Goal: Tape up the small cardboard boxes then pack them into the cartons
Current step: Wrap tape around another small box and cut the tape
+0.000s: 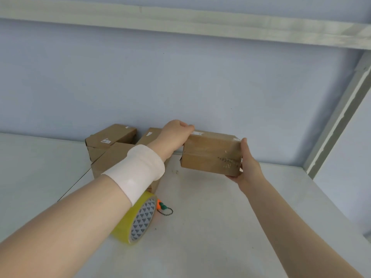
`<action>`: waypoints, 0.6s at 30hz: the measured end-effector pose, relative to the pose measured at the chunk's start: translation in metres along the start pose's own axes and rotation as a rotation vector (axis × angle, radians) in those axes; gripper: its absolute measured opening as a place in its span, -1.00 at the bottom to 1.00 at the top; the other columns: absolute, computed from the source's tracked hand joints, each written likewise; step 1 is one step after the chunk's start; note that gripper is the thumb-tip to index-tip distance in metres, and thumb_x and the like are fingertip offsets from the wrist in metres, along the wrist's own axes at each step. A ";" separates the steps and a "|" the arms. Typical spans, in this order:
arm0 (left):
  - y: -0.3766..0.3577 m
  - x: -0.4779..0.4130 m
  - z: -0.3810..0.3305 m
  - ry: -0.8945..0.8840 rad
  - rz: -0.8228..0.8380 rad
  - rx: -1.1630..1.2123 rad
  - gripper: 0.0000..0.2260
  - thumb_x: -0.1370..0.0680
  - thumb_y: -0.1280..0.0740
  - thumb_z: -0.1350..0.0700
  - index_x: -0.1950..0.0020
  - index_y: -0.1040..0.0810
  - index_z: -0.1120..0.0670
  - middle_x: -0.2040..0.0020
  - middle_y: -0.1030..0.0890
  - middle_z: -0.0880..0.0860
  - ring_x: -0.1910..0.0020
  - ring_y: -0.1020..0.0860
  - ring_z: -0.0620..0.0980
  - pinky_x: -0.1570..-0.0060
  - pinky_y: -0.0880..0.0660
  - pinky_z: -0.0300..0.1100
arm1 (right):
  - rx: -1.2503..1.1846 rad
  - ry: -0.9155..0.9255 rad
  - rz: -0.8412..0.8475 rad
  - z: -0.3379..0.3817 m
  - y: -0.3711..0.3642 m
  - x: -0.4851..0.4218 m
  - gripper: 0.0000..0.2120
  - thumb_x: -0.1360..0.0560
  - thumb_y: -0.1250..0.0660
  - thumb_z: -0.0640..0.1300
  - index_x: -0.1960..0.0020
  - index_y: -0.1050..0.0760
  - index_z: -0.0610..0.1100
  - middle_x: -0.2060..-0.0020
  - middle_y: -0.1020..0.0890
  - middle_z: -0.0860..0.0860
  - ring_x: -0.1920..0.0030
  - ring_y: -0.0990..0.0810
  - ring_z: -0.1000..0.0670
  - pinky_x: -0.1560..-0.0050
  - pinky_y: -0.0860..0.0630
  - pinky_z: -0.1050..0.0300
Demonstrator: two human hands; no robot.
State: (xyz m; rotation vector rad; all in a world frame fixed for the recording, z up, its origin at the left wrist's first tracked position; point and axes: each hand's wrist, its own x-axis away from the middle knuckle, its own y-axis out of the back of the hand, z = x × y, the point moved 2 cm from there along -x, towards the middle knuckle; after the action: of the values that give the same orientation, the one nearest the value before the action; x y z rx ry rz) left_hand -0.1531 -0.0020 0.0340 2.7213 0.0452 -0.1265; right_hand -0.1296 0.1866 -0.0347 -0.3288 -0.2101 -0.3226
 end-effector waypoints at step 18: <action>-0.024 0.055 0.010 -0.090 0.081 0.022 -0.07 -0.34 -0.50 -0.13 -0.52 -0.01 -0.01 -0.47 -0.27 -0.01 -0.41 -0.29 0.02 -0.39 -0.27 0.00 | 0.228 0.400 0.326 0.004 0.029 0.075 -0.11 -0.34 -0.45 0.05 -0.47 0.04 0.22 -0.17 -0.52 0.27 -0.16 -0.52 0.22 -0.04 -0.45 0.35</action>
State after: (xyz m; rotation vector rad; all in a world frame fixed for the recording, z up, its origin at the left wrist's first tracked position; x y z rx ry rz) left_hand -0.1000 0.0163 0.0101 2.7312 -0.0922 -0.2263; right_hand -0.0505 0.1930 -0.0205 -0.0656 0.1993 -0.0357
